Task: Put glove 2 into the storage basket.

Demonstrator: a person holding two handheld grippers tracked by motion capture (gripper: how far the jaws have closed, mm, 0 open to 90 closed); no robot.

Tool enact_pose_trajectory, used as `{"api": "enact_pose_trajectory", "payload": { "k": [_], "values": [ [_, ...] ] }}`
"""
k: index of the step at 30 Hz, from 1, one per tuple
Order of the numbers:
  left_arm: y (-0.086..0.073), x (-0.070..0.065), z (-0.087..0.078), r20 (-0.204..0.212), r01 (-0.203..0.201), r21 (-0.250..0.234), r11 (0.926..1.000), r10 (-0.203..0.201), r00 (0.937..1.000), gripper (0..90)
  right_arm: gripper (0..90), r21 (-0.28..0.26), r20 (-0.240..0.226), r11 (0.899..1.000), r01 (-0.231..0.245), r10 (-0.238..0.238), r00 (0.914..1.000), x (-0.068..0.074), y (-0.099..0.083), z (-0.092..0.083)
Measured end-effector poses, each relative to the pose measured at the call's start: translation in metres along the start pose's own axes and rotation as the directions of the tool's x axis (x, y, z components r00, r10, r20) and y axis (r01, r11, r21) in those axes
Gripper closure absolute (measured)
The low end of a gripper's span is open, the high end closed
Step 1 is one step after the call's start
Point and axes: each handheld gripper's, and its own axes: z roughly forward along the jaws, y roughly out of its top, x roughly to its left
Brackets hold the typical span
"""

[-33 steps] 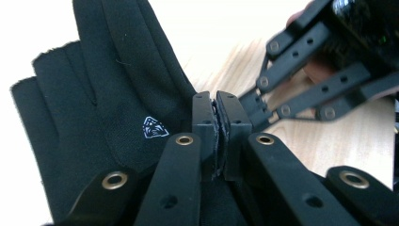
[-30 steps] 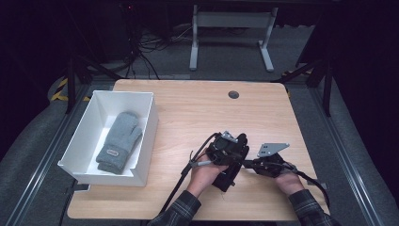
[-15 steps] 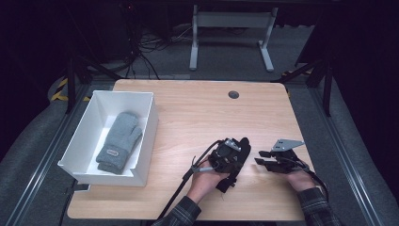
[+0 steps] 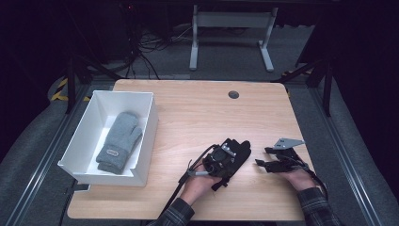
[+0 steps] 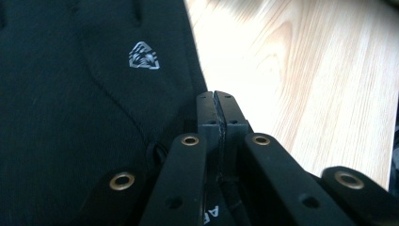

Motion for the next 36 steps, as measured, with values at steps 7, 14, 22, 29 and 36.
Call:
{"api": "enact_pose_trajectory", "payload": {
  "k": [7,14,22,29,36],
  "values": [
    [-0.018,0.006,-0.018,-0.039,-0.018,0.022,0.9996,0.019,0.9991,90.0,23.0,-0.005,0.02,1.0,0.001,0.0,0.9998,-0.001,-0.001,0.002],
    [-0.034,0.012,-0.034,-0.066,-0.037,0.018,0.9992,0.038,0.9971,90.0,20.7,-0.029,0.016,1.0,0.007,-0.006,0.9999,-0.002,-0.005,0.003],
    [-0.03,0.013,-0.049,-0.067,-0.121,-0.004,0.9926,0.121,0.9904,77.6,19.6,-0.029,0.01,1.0,0.008,-0.007,0.9999,-0.002,-0.005,0.003],
    [-0.012,0.025,-0.056,-0.092,-0.202,-0.008,0.9793,0.201,0.9754,44.8,19.6,-0.029,0.01,1.0,0.007,-0.007,0.9999,-0.002,-0.005,0.003],
    [-0.001,0.034,-0.036,-0.103,-0.267,0.018,0.9635,0.267,0.9581,26.7,19.6,-0.028,0.01,1.0,0.007,-0.007,0.9999,-0.002,-0.005,0.003]
  ]
}}
